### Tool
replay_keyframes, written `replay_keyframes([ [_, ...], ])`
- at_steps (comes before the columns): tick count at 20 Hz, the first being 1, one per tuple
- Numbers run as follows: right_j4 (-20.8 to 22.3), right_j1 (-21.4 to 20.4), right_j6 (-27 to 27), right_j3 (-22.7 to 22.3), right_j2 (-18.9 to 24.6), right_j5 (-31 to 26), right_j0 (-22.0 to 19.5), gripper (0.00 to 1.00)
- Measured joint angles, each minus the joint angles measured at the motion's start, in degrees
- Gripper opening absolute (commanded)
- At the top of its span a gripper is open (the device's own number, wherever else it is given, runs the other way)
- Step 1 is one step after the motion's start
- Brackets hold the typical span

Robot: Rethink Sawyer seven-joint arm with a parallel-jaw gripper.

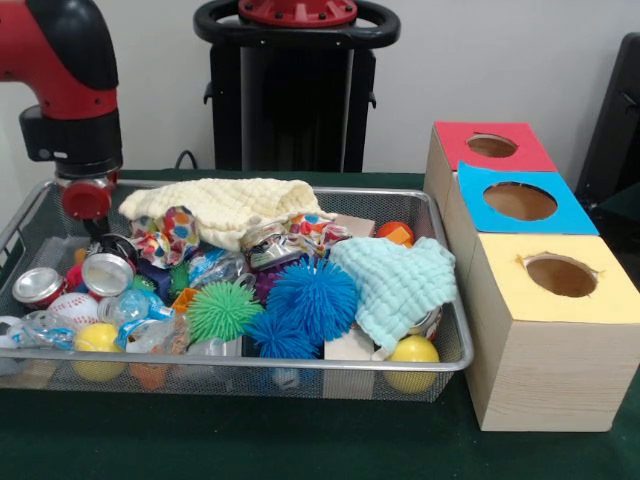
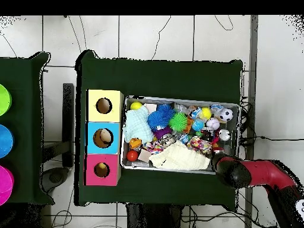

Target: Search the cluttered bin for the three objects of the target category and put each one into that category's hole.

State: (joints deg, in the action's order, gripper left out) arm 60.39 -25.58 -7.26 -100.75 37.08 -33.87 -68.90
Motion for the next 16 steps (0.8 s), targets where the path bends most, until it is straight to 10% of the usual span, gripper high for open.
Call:
replay_keyframes([
  [16, -8.5, -0.2, 0.0, 4.7, 0.3, -12.7, 9.0, 1.0],
])
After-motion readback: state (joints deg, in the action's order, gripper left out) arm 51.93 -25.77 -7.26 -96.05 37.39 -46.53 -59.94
